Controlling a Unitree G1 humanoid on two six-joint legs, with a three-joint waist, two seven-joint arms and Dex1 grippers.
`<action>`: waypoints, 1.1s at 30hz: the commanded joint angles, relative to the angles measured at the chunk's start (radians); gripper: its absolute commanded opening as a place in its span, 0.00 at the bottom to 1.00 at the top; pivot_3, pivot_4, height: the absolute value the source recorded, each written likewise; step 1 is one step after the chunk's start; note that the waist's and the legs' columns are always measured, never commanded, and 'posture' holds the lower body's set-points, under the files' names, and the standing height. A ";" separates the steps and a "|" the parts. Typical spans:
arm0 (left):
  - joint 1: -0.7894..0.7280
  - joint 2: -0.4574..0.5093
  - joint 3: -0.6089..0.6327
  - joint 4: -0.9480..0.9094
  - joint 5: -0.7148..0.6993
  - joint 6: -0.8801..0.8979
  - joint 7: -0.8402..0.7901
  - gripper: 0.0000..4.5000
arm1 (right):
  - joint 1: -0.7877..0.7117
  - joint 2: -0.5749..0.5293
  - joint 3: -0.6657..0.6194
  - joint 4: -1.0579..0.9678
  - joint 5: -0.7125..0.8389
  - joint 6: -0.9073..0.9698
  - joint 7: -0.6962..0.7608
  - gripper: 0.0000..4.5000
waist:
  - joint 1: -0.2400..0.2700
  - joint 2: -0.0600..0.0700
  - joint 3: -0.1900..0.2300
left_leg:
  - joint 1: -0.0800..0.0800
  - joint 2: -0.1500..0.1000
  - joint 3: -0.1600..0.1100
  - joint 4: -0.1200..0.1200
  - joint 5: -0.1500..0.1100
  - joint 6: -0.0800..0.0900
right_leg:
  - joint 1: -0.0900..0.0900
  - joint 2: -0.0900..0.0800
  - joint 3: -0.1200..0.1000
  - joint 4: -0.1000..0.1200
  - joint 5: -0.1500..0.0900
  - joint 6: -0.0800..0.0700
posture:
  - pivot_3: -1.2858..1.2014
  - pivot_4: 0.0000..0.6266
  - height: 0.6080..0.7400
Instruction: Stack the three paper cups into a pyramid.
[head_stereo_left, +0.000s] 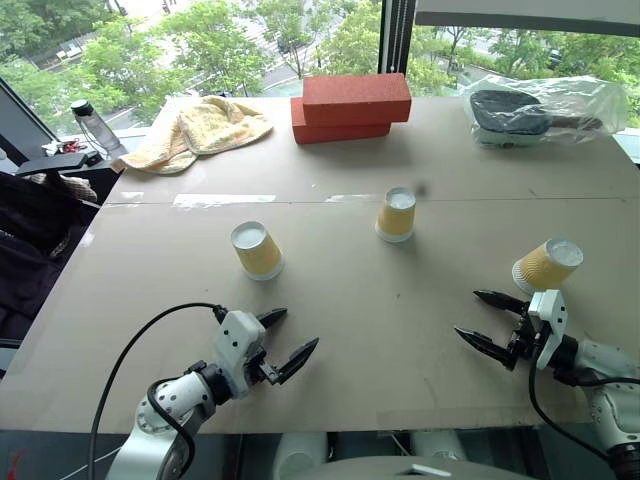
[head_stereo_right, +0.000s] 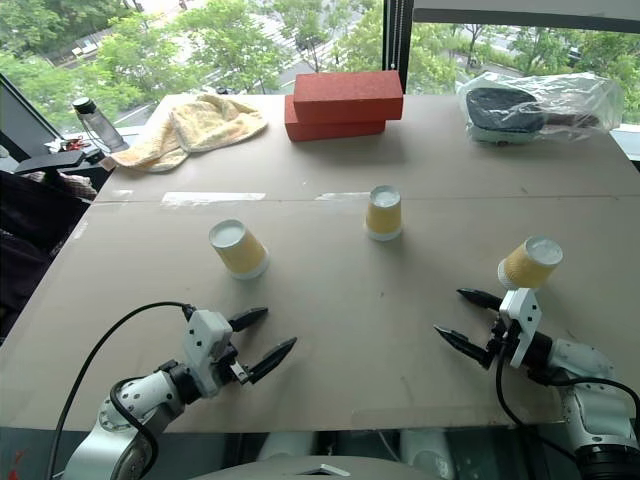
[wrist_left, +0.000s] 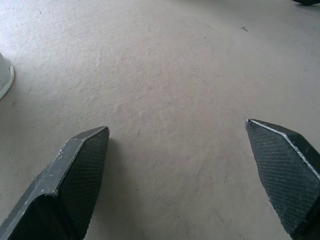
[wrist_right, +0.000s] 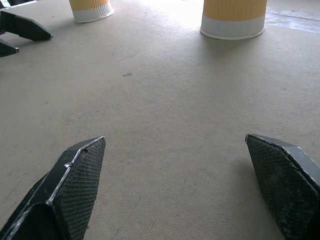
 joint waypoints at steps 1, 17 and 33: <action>-0.002 -0.010 -0.007 0.021 0.016 -0.007 0.011 1.00 | 0.005 -0.004 -0.012 -0.023 0.003 -0.025 0.003 0.98 | 0.000 0.000 0.000 | 0.000 0.000 0.000 0.000 0.000 0.000 | 0.000 0.000 0.000 0.000 0.000 0.000 | 0.52 0.24 0.93; -0.039 -0.032 0.071 0.058 -0.084 0.016 -0.006 1.00 | -0.006 0.010 -0.014 0.023 -0.009 -0.090 0.002 0.98 | 0.004 0.000 0.000 | 0.000 0.000 0.000 0.000 0.000 0.000 | 0.000 -0.001 -0.001 0.000 0.000 0.000 | 0.52 0.24 0.93; -0.216 -0.122 0.256 0.025 -0.037 -0.048 0.264 1.00 | -0.167 -0.002 0.035 -0.206 0.137 0.066 0.055 0.98 | 0.002 -0.007 0.007 | -0.002 -0.001 -0.003 0.001 0.000 0.000 | 0.000 -0.002 -0.004 -0.001 0.001 0.002 | 0.52 0.24 0.93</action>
